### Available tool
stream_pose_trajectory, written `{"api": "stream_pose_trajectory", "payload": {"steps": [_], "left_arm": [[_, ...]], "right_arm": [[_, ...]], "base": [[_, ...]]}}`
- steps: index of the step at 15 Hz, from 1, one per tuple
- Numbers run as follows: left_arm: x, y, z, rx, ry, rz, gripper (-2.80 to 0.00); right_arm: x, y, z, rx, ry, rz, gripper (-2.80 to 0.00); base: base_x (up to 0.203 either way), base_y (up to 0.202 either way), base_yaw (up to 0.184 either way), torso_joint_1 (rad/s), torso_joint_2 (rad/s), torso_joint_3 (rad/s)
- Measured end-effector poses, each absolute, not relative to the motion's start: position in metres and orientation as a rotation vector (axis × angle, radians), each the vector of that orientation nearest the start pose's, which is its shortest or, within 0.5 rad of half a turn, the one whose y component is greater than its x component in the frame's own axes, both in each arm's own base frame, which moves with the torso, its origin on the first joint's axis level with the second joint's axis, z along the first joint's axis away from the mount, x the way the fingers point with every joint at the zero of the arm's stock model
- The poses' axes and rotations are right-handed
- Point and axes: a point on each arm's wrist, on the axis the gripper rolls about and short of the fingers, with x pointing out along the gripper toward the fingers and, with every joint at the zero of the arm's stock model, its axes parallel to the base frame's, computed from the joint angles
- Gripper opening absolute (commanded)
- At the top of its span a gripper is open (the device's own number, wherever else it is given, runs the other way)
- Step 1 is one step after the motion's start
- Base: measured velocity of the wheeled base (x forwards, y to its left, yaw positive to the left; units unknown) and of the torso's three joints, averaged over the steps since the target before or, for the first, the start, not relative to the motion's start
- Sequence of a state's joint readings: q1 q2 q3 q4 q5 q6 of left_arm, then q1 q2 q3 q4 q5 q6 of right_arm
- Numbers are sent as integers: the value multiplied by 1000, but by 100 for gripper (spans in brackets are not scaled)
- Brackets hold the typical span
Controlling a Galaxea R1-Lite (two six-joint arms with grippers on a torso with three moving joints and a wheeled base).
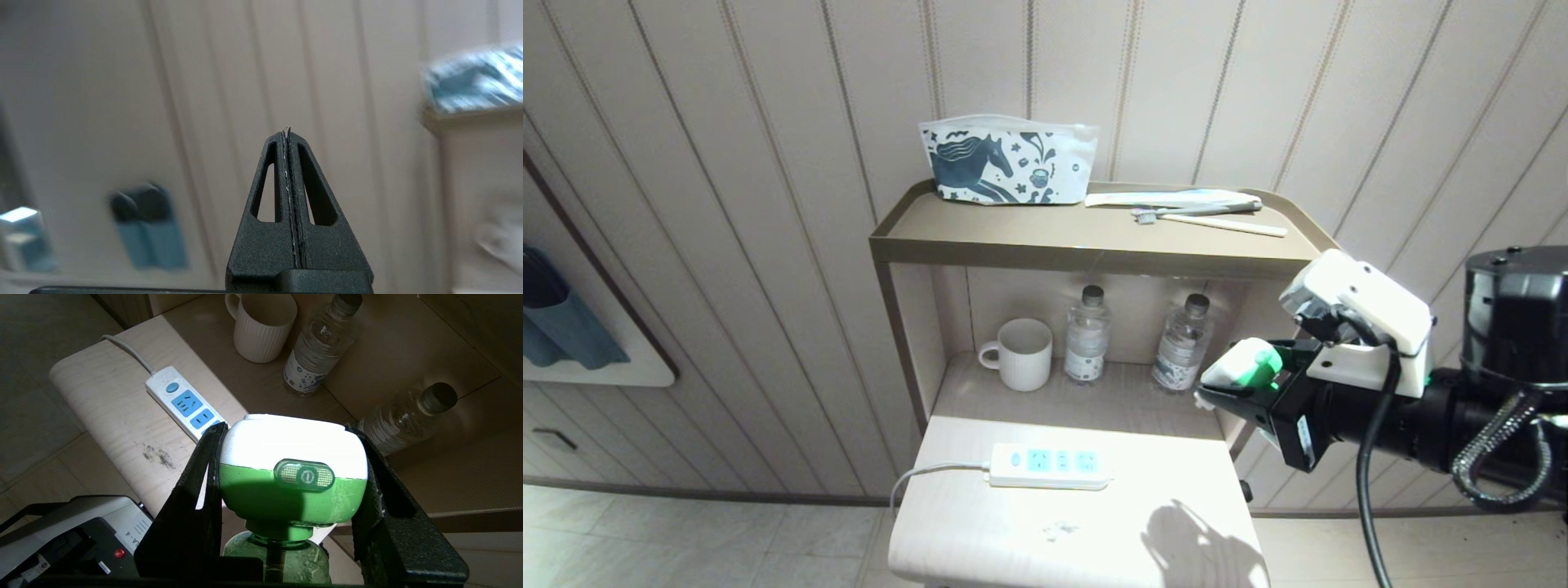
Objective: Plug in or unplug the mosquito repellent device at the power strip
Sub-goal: Place the mosquito repellent liquid on the table
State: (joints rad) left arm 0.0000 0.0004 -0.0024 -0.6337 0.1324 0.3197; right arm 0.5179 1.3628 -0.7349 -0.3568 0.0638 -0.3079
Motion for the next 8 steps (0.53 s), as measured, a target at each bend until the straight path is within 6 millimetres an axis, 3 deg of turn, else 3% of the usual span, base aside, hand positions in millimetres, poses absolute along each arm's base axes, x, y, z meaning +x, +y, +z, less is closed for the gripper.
{"api": "stream_pose_trajectory", "payload": {"steps": [4, 8], "left_arm": [[-40, 3, 132, 222, -561, 210, -280], [-27, 3, 105, 142, -277, 141, -280]], "right_arm": [[192, 112, 224, -360, 179, 617, -280], [193, 112, 223, -361, 184, 614, -280]], "base": [[0, 0, 0, 0, 0, 0], [0, 0, 0, 0, 0, 0]]}}
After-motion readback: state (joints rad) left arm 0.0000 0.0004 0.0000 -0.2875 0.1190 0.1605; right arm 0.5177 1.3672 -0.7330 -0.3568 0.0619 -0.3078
